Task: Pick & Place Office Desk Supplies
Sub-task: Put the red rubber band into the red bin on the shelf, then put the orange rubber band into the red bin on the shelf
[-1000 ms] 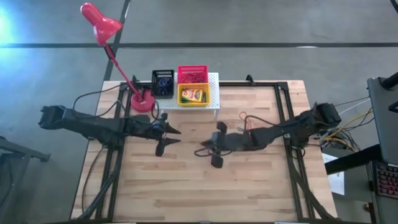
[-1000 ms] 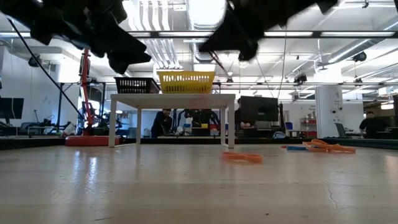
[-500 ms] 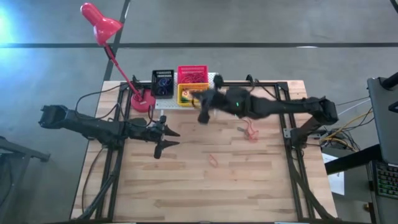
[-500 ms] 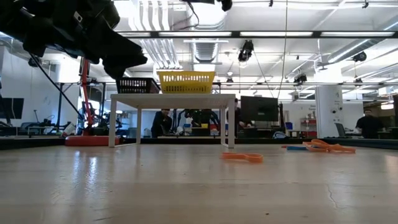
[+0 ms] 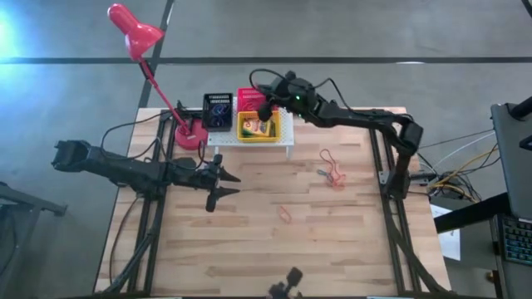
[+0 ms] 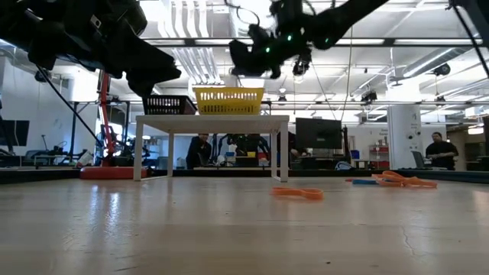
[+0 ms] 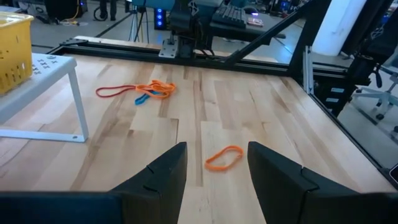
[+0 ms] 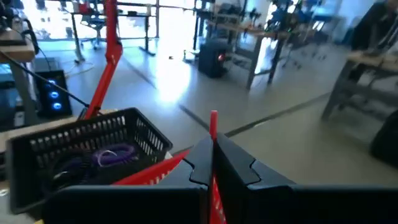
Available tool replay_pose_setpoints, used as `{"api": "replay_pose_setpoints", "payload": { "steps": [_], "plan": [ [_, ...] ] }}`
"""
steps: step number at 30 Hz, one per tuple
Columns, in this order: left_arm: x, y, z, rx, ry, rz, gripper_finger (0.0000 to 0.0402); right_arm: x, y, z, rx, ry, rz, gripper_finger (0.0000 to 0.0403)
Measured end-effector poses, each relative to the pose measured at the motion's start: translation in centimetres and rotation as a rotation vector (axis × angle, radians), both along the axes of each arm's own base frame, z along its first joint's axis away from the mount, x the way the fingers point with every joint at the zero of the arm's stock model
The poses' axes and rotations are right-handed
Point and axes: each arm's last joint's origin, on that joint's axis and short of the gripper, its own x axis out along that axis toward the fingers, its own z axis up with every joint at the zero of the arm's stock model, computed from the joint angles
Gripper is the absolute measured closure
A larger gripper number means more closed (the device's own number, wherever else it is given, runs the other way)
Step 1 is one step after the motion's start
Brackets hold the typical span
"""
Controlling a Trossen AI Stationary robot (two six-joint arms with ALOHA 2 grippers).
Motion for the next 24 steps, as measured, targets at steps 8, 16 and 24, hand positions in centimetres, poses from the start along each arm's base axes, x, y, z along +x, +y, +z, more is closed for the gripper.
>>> {"api": "replay_pose_setpoints", "payload": {
  "steps": [8,16,24],
  "plan": [
    [0.0,0.0,0.0,0.000,0.000,0.000,0.0229,1.8,-2.7,-2.3,0.130,0.079,0.088,0.0378],
    [0.0,0.0,0.0,-0.008,0.001,0.002,0.0229,1.5,-3.1,0.4,0.220,0.297,0.074,0.0283],
    [0.0,0.0,0.0,-0.017,0.002,0.006,0.0229,-1.7,1.9,4.3,0.357,0.585,0.133,0.0253]
  ]
}}
